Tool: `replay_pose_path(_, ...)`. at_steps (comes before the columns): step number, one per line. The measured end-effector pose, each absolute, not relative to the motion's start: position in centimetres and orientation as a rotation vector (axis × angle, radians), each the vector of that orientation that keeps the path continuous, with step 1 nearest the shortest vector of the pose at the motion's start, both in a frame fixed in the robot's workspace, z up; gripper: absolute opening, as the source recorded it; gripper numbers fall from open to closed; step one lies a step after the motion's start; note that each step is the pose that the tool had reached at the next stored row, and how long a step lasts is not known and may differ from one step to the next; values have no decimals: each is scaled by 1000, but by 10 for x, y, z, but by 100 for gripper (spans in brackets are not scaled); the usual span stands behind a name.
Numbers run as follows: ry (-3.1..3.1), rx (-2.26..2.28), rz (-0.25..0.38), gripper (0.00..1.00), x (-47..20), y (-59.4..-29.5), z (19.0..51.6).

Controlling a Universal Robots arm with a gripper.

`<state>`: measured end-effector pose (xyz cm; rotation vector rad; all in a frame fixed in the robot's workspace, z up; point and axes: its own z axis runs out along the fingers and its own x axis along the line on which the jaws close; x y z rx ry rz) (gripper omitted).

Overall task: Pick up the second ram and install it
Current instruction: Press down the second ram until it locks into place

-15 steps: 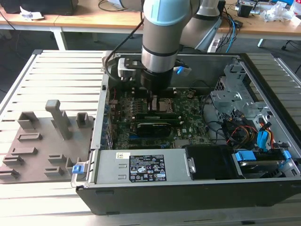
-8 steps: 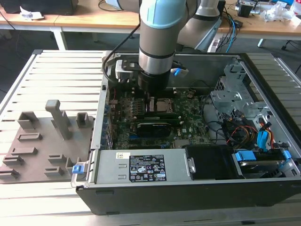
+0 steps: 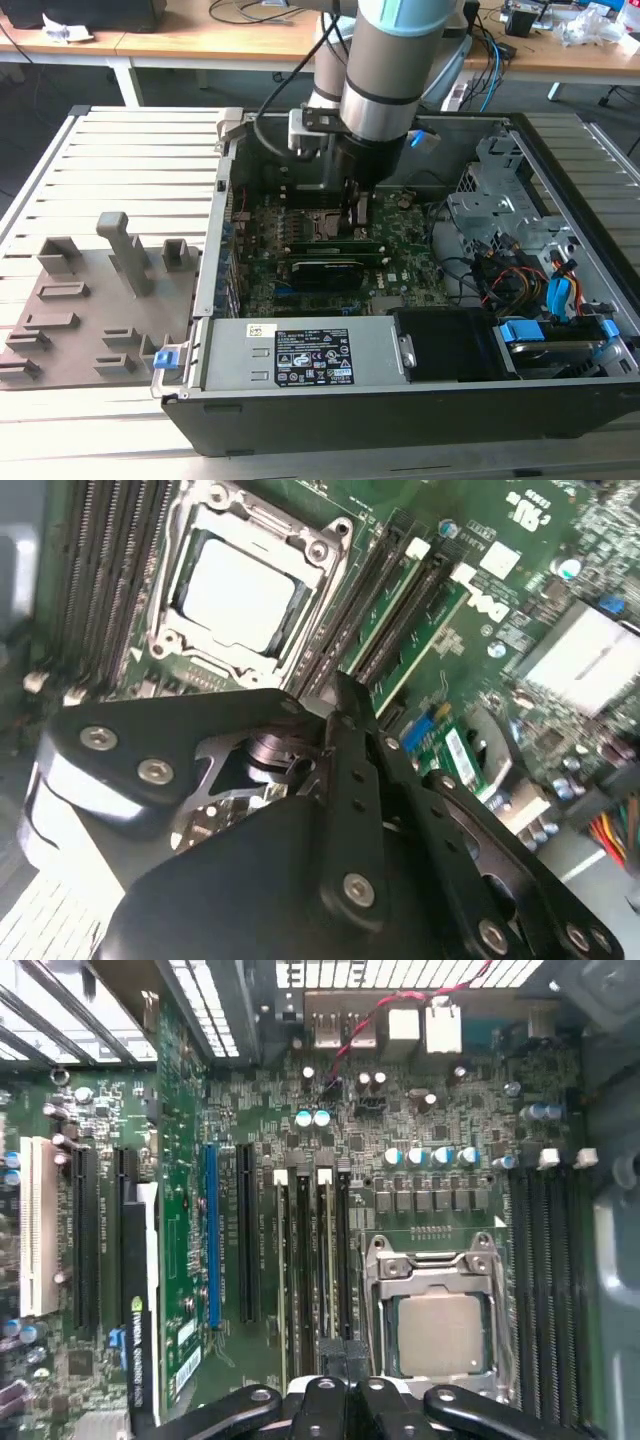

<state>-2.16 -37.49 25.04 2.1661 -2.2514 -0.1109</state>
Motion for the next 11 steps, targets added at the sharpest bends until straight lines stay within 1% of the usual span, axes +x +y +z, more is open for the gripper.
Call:
replay_pose_path(2,-2252,2166,-111,11,-22,-375,275)
replay_pose_path(4,-2252,2166,-111,11,-22,-375,292)
replay_pose_path(11,-2252,2166,-111,11,-22,-375,296)
